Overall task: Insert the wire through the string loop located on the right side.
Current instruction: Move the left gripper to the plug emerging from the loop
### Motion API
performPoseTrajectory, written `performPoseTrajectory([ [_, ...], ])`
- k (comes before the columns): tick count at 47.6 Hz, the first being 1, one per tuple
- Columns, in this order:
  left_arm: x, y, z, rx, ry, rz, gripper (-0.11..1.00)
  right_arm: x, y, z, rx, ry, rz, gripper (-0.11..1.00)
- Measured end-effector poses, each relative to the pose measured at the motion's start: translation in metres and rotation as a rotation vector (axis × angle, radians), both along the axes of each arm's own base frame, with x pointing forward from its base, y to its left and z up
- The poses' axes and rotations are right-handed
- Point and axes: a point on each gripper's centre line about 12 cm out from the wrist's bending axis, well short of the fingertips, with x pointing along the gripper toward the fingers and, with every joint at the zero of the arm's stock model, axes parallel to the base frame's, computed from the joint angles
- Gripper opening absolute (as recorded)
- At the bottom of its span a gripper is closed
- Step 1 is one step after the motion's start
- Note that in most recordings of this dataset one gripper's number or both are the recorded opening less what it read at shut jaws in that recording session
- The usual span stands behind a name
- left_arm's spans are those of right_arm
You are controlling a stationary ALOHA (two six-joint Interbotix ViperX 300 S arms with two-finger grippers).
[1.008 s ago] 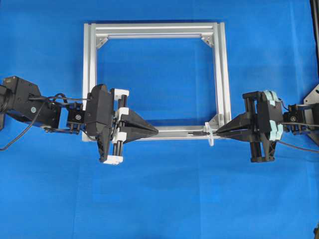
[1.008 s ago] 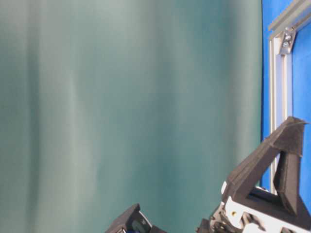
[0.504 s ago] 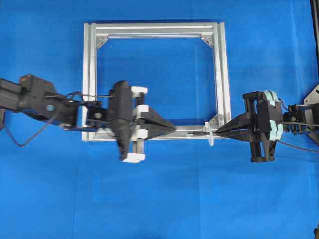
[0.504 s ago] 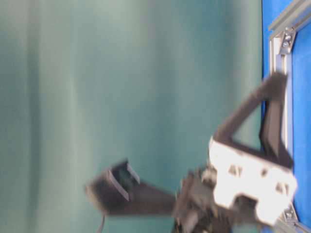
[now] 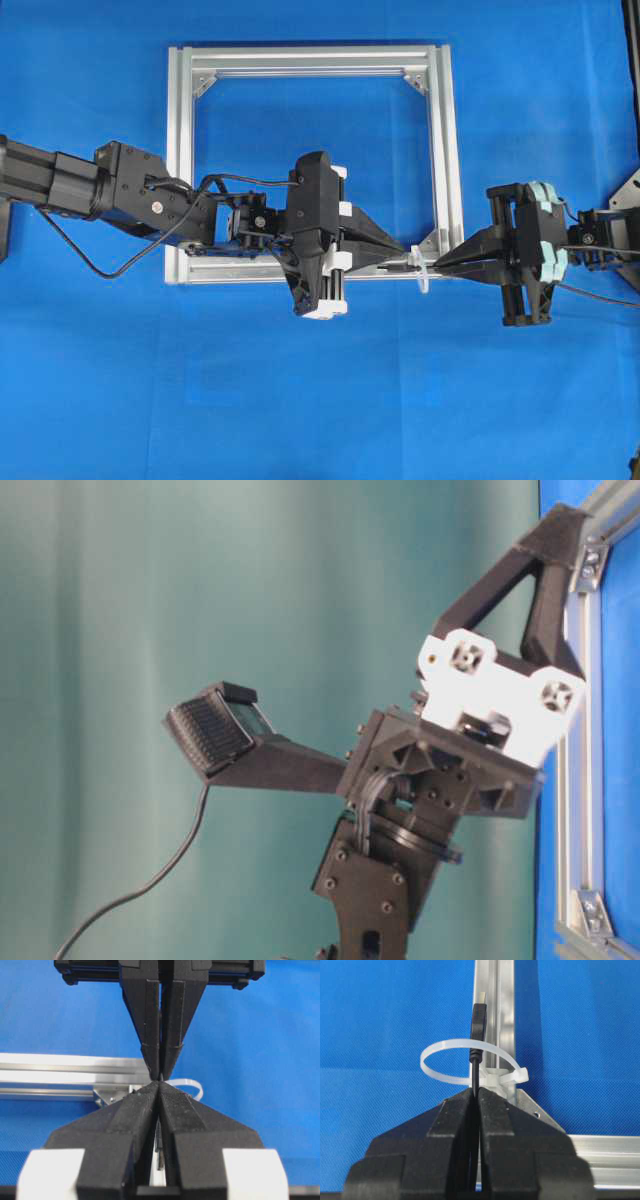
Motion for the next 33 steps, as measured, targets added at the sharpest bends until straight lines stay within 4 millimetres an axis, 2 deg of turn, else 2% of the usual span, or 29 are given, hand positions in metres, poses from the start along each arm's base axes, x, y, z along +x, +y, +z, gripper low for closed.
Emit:
performPoseTrajectory([
  [9,-0.0001,-0.0001,-0.0003,0.003,0.003,-0.002,0.03,0.0005,0.0001,0.0004,0.0,-0.001,0.0,-0.04],
  [13,0.0003,-0.0001,-0.0007,0.004,0.004,-0.002,0.21,-0.0001,0.0,-0.0002,0.0,0.002,0.0,-0.04],
  [20,0.0011,-0.0001,-0.0003,0.001,0.001,-0.001,0.65,0.0004,0.0001,0.0002,0.0,0.0,0.0,-0.04],
  [24,0.0011,-0.0001,-0.0003,0.003,0.001,-0.001,0.85,0.0004,0.0001,0.0002,0.0,0.0,0.0,-0.04],
  [26,0.0011,-0.0002,-0.0003,0.004,0.001,-0.002,0.9,0.0004,0.0001,0.0002,0.0,0.0,0.0,-0.04],
  [33,0.0029,-0.001,-0.0039,0.003,0.006,-0.003,0.89,0.0,-0.0001,0.0,0.001,0.0,-0.001,-0.04],
])
